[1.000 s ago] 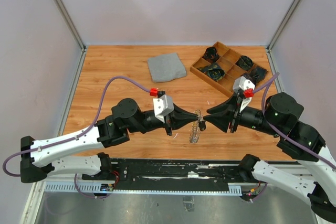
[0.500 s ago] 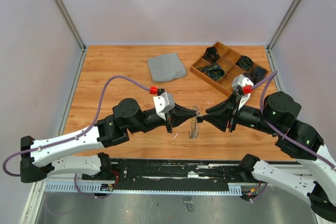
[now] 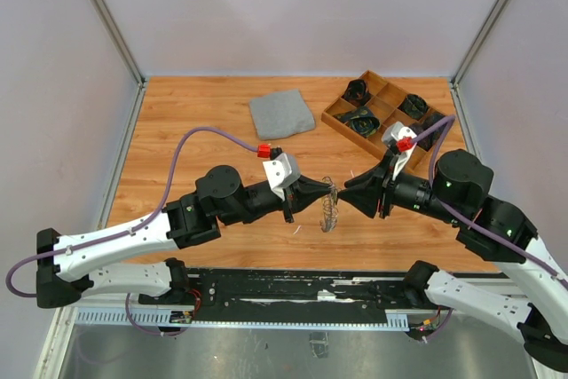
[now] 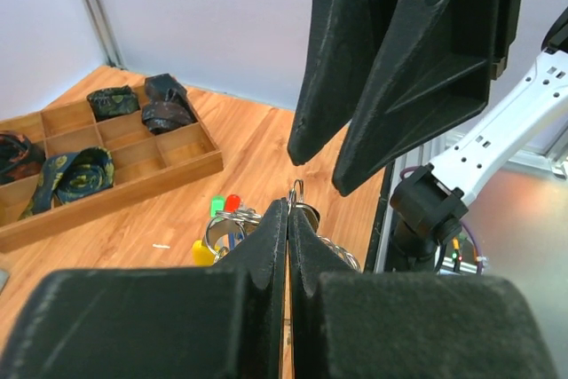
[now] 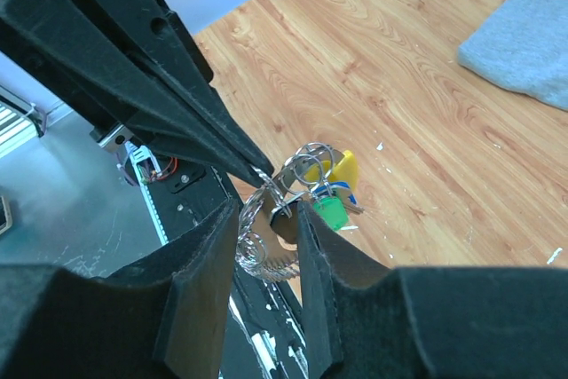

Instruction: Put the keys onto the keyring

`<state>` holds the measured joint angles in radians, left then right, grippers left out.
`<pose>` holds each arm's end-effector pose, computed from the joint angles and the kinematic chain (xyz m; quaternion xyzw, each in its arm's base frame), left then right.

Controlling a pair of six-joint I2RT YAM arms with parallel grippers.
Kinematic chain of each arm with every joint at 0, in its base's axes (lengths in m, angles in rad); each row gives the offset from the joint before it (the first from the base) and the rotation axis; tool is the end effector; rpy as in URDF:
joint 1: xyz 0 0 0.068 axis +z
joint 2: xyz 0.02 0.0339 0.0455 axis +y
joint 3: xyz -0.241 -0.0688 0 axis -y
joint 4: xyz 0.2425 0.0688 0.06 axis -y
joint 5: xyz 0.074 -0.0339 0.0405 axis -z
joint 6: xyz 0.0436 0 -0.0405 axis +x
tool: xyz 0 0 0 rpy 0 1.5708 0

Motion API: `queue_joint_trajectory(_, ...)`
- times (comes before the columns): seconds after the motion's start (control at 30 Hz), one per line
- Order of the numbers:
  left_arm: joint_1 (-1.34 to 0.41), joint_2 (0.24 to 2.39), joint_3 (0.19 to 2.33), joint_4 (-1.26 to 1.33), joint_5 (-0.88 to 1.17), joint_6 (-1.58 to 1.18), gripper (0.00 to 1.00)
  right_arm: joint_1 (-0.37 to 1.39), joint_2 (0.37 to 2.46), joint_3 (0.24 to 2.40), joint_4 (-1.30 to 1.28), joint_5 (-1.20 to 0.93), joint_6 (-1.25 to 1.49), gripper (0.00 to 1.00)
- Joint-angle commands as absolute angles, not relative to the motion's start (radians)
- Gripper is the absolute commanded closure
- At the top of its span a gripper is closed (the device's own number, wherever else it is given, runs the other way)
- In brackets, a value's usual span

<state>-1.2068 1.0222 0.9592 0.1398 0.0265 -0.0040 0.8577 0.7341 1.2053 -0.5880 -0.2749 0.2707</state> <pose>0.0905 -0.2409 0.3728 0.3924 0.5547 -0.4249 0.5982 0.0860 0.1175 0.4250 -0.3013 0.6821 0.4386 0.5016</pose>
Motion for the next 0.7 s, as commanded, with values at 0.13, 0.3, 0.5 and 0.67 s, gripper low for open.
queue_joint_trajectory(0.13, -1.212, 1.004, 0.981, 0.204, 0.081, 0.012, 0.99, 0.87, 0.713, 1.206, -0.601, -0.193, 0.281, 0.63)
queue_joint_trajectory(0.3, -1.212, 0.999, 0.974, 0.223, 0.134, 0.012, 1.0, 0.87, 0.7, 1.187, -0.566, -0.28, 0.271, 0.64)
queue_joint_trajectory(0.5, -1.212, 0.989, 0.968, 0.234, 0.132, 0.009, 1.0, 0.871, 0.703, 1.18, -0.552, -0.347, 0.266, 0.69)
queue_joint_trajectory(0.67, -1.212, 0.984, 0.967, 0.238, 0.126, 0.009, 0.99, 0.869, 0.701, 1.176, -0.555, -0.368, 0.268, 0.72)
